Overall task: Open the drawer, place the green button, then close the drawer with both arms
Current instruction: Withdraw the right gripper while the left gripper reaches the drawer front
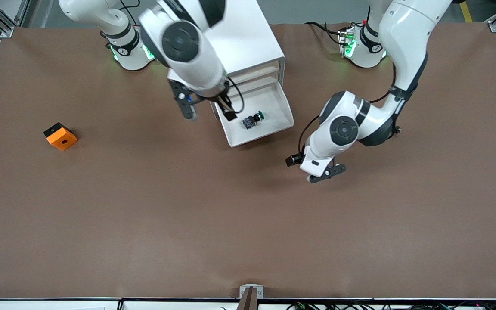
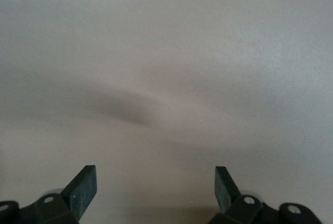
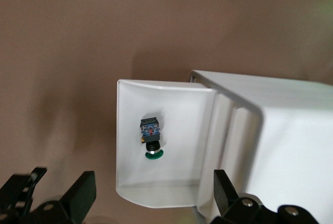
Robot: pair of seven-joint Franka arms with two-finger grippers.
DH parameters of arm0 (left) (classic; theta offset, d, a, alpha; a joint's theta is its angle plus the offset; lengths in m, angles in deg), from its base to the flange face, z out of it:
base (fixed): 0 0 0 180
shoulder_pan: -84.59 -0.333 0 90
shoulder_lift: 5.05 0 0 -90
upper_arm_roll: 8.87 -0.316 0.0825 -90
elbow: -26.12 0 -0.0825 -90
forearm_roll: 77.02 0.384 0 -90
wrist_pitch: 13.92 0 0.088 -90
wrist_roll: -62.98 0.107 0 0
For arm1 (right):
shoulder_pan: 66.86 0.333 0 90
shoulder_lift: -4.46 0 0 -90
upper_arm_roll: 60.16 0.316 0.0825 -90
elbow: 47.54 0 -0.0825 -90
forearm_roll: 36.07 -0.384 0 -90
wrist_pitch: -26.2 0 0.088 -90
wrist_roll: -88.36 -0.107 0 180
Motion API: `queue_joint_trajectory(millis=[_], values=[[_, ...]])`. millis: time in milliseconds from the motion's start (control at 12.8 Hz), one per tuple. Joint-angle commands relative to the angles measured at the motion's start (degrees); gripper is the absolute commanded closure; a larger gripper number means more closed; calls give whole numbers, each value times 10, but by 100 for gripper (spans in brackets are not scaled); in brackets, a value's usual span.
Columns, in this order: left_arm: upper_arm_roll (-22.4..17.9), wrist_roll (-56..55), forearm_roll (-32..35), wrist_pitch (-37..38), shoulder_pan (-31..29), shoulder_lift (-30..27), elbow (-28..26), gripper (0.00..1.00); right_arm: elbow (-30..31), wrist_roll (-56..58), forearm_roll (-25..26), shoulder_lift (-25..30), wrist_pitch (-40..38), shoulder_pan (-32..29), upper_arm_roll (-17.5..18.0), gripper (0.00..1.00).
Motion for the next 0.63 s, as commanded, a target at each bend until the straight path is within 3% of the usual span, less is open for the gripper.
queue_joint_trajectory(millis=[0,235,391,547], values=[[1,-72,10,1,32,33,38,0,31,92,5,65,-40,-39,8,0],[1,-109,8,4,60,41,35,0,54,258,12,130,-95,-108,7,0],[1,-128,6,6,93,43,30,0,110,414,17,185,-101,-166,7,0],[1,-158,7,7,109,45,27,0,147,527,55,215,-101,-213,7,0]])
